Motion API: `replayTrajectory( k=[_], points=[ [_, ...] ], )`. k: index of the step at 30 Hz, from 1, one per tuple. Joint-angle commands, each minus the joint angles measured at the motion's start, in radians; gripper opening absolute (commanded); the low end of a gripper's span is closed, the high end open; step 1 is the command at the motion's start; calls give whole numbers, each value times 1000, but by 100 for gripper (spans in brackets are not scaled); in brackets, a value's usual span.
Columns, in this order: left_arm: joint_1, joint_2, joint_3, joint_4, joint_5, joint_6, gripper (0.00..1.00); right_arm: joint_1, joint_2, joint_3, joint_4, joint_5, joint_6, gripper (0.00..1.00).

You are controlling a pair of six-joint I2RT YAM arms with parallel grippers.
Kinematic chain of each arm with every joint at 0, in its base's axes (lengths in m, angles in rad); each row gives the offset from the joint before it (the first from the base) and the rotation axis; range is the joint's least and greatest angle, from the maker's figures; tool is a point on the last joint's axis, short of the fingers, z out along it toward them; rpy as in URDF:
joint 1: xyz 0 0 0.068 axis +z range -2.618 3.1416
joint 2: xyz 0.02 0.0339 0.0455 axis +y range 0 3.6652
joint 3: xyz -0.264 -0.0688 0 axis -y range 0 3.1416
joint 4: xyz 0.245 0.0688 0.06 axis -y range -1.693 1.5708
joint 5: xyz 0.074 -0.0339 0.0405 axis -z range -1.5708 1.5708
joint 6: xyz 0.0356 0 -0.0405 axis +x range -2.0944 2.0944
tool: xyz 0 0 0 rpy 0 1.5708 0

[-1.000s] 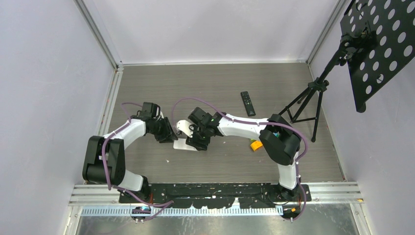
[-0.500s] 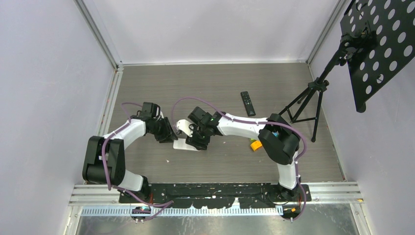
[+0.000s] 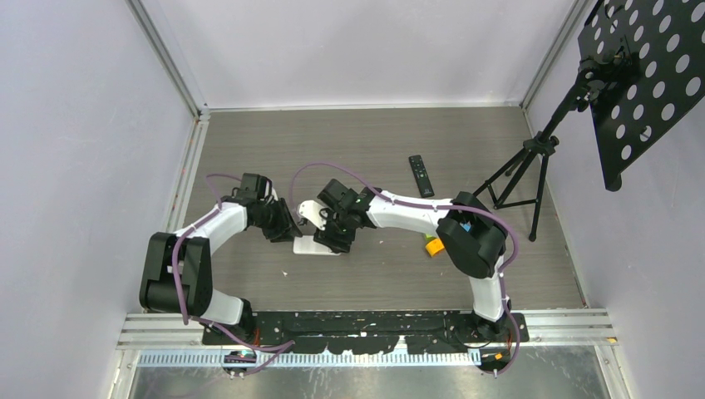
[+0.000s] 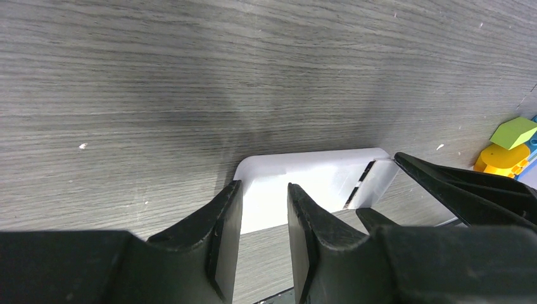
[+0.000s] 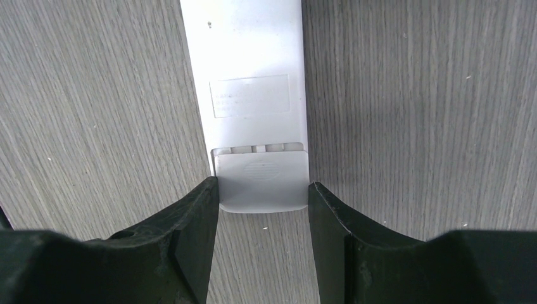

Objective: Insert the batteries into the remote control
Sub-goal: Load the battery cover into the remote control.

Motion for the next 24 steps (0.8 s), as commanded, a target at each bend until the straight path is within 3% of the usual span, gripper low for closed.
replayTrajectory(
  k=[1, 13, 24],
  points=[
    [1, -35, 26, -3, 9, 19, 34, -3, 1, 46, 18, 2, 8, 48],
    [1, -40, 32, -14, 2, 22, 35, -5, -20, 59, -8, -15, 18, 64],
    [1, -50, 33, -20, -6, 22, 37, -17, -51, 72, -30, -94, 64, 70]
  ],
)
